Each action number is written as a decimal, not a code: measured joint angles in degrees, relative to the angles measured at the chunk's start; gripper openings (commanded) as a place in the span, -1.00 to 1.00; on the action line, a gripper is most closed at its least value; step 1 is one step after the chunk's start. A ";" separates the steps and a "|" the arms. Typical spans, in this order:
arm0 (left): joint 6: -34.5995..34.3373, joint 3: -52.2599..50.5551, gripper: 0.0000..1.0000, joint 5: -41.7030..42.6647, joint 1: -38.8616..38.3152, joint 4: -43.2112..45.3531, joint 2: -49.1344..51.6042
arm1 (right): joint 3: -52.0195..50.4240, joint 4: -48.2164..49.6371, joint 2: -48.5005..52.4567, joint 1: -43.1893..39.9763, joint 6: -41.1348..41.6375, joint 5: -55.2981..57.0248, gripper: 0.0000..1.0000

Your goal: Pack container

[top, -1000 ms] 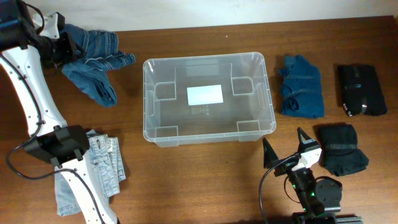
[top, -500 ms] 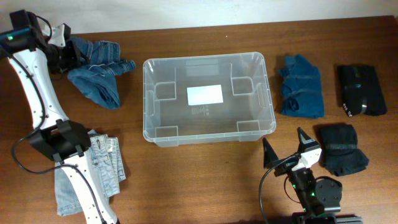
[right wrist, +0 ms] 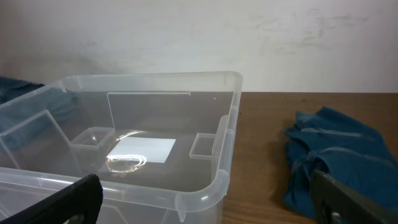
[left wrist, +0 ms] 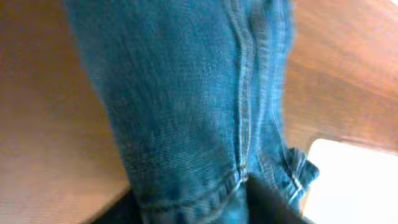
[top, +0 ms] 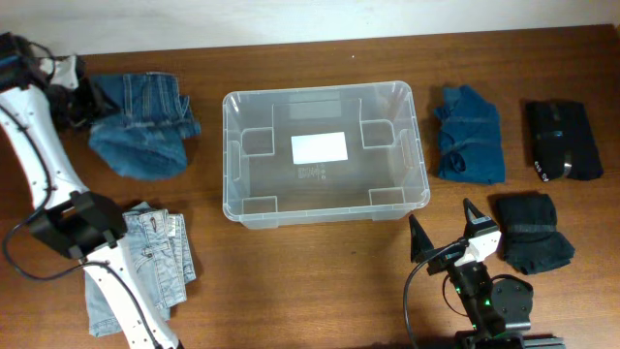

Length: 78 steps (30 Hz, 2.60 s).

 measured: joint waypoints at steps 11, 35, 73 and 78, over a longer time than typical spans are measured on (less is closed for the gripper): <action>-0.90 0.11 0.98 -4.90 2.84 -2.10 0.00 | 0.00 0.00 0.00 0.00 -0.02 0.00 0.97; -3.06 5.42 0.98 5.60 2.64 -2.19 -36.50 | 0.00 0.00 0.00 0.00 0.02 0.00 0.96; 1.75 -95.89 0.99 19.61 2.64 14.86 -107.60 | 50.25 -42.45 18.38 0.02 -3.41 3.21 0.97; 1.75 -98.38 0.99 18.29 2.62 15.65 -107.10 | 66.97 -54.42 32.41 0.02 -8.39 16.02 0.97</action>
